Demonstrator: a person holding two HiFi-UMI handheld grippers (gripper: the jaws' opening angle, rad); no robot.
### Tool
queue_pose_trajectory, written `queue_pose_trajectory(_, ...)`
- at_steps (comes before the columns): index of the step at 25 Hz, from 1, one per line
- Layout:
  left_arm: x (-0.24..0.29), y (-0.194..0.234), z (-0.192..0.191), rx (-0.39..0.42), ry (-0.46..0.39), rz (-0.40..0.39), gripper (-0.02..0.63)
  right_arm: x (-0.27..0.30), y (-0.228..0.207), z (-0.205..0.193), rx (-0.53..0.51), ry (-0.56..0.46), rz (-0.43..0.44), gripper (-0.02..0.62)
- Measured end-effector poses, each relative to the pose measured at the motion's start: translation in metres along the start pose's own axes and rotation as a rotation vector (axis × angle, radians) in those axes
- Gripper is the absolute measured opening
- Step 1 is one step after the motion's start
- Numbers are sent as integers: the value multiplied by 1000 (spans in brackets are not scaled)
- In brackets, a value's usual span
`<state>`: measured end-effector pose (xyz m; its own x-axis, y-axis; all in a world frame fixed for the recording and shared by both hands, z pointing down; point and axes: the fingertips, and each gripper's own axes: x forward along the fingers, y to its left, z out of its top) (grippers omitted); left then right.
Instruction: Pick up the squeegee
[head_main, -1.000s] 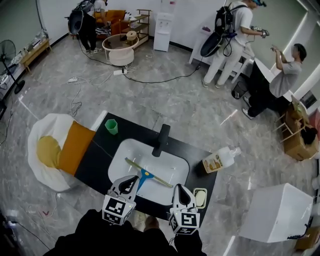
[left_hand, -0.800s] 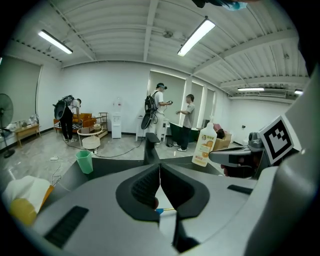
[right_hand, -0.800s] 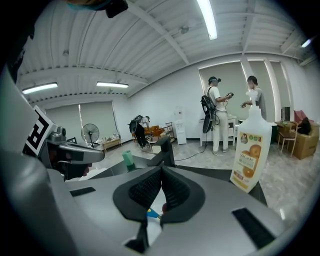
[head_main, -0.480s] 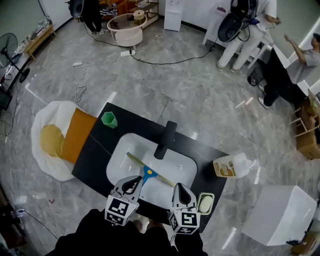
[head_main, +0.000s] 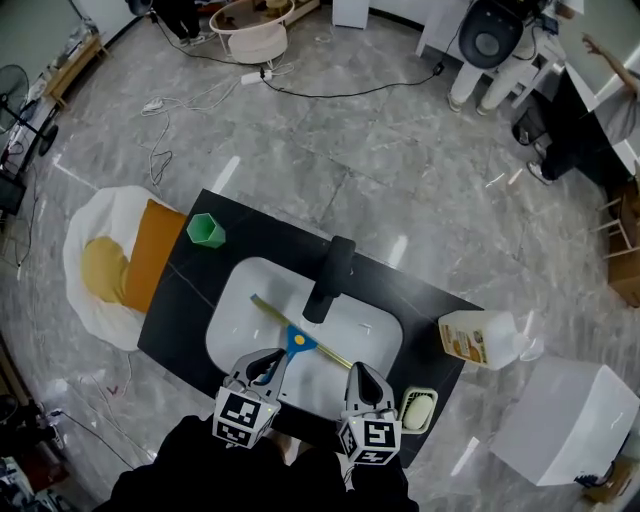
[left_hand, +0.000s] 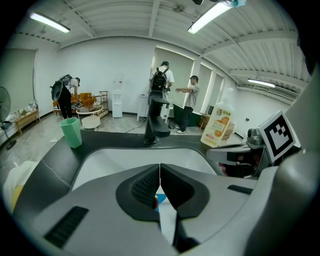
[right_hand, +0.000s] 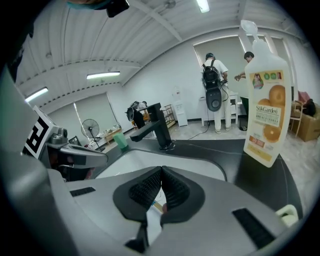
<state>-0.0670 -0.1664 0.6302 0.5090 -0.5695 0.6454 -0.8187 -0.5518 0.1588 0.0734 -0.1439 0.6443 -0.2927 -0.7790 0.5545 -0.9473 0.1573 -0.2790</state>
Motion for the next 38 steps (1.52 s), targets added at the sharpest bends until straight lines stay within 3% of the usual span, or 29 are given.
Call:
queue_pose_trajectory(5, 16, 5, -15, -11, 53, -1, 25, 13, -6, -11, 36, 28, 6, 17)
queue_pose_trajectory(13, 47, 8, -63, 13, 245, -38, 30, 22, -13, -15, 58, 46, 0, 17)
queue_pose_trajectory(15, 55, 9, -73, 16, 277, -47, 138, 24, -15, -15, 64, 48, -2, 17)
queue_pose_trajectory(18, 67, 9, -91, 8, 309, -62, 202, 29, -19, -17, 77, 54, -5, 17)
queue_pose_trajectory(21, 78, 11, -104, 4, 334, -65, 225, 33, -21, -19, 84, 61, -5, 17)
queue_pose_trajectory(38, 126, 20, -145, 17, 470, -88, 236, 51, -38, -23, 109, 100, -20, 17)
